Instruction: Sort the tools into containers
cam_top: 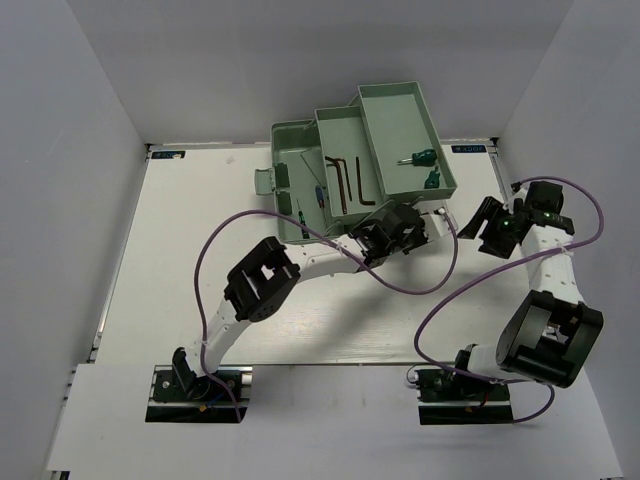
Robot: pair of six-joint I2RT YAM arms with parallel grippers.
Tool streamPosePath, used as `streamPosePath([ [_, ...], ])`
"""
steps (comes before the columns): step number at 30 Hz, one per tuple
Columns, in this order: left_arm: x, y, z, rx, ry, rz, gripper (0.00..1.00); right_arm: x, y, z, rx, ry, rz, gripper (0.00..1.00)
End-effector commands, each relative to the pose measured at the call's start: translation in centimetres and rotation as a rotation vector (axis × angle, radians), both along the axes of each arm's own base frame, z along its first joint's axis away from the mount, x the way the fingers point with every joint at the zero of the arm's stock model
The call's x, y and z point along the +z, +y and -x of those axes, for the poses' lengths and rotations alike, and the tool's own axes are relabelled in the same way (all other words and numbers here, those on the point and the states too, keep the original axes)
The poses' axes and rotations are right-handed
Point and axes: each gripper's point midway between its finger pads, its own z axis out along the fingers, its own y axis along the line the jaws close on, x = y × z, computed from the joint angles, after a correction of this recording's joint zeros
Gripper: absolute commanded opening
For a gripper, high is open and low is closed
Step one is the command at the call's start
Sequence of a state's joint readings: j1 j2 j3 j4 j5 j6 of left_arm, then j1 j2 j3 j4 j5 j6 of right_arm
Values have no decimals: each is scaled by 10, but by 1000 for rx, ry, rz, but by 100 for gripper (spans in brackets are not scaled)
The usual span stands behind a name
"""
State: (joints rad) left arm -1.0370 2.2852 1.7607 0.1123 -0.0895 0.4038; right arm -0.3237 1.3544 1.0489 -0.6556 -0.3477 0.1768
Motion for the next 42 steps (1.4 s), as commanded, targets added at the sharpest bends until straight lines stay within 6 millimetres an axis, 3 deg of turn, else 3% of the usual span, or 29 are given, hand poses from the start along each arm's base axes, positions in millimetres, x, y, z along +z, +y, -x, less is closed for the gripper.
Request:
streamPosePath([
  [1,-20,9,12,0,69,-49,14,2,-3,-5,-11,-26,-4,73],
  [2,-20,9,12,4,77,-44,4,3,-3,-5,-11,-29,-3,73],
  [4,-15,6,20,-17,80,-42,0,1,-5,-6,-15,-28,1,73],
  [8,-6,5,26,-41,97,-30,0,-5,-8,-8,-23,-8,-3,73],
  [10,8,3,27,-53,92,-11,0,-7,-8,-8,-26,-2,-8,73],
  [13,8,6,29,-49,106,-20,0,-7,-11,-11,-33,-4,-5,73],
  [21,75,9,30,-45,46,75,0,-9,-13,-21,-23,-13,-6,76],
  [27,146,27,29,-16,-22,190,0,-22,-25,-41,-41,10,22,76],
  [30,174,35,34,-16,-38,234,0,-38,-26,-55,-10,24,14,67],
  [33,192,40,37,-15,-47,266,0,-47,-7,-69,81,29,-67,53],
  [34,197,41,38,-15,-51,274,0,-39,-1,-79,114,2,-79,45],
  [35,206,44,40,-13,-50,293,0,-48,7,-80,147,24,-106,41],
  [40,212,50,42,-3,-47,301,0,-63,33,-95,259,56,-158,22],
  [42,216,54,46,2,-35,321,0,-71,53,-96,324,64,-176,21],
])
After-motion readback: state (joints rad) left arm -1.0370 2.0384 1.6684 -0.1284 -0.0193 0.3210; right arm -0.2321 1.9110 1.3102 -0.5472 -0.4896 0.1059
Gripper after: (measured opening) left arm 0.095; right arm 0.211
